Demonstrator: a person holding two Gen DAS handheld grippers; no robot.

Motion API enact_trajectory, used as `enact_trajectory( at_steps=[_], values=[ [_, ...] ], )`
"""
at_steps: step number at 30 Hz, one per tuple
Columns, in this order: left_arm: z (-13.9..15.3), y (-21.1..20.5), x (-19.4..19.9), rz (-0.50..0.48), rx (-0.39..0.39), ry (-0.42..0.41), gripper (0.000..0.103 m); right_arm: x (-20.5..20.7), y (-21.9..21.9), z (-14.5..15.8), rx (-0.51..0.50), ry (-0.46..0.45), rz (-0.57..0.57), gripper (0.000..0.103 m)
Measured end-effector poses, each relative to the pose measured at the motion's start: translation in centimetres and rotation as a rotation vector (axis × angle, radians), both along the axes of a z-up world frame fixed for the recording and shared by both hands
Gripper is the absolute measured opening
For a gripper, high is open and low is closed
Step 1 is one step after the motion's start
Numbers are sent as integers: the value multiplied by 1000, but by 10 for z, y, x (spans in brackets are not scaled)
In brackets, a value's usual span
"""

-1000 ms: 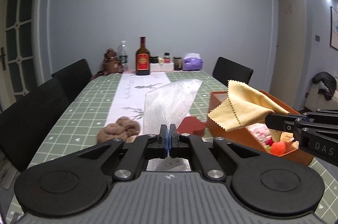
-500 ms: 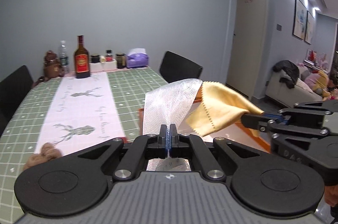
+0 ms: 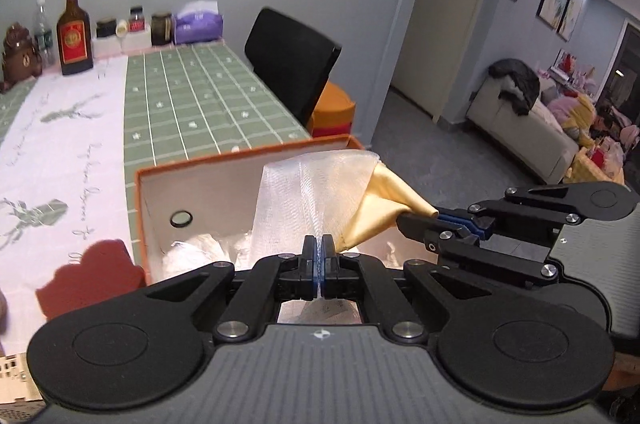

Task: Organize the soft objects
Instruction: 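Carry the mesh bag and yellow cloth over the box with both grippers, then open both grippers to drop the mesh bag and yellow cloth into the box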

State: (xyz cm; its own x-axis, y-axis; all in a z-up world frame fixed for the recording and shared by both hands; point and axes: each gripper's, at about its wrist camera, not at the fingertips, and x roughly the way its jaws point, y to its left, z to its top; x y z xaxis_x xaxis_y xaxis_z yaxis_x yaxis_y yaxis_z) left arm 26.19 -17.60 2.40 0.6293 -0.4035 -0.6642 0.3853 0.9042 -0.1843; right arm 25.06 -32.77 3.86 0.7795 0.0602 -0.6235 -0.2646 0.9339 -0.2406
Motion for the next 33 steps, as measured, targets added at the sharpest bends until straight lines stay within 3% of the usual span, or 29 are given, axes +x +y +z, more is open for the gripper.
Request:
enact_trajectory(
  at_steps=[7, 15, 22, 25, 33],
  values=[
    [-21, -10, 25, 9, 24, 84, 1, 33, 5, -25, -92, 59, 56, 2],
    [-28, -14, 29, -7, 28, 127, 7, 41, 11, -39, -142, 96, 110, 4],
    [-26, -4, 29, 18, -28, 159, 38, 38, 11, -37, -148, 85, 95, 41],
    [-22, 2, 26, 22, -53, 159, 45, 34, 10, -34, -161, 80, 86, 44],
    [-2, 16, 5, 48, -81, 100, 46, 13, 9, -16, -146, 34, 49, 51]
  ],
)
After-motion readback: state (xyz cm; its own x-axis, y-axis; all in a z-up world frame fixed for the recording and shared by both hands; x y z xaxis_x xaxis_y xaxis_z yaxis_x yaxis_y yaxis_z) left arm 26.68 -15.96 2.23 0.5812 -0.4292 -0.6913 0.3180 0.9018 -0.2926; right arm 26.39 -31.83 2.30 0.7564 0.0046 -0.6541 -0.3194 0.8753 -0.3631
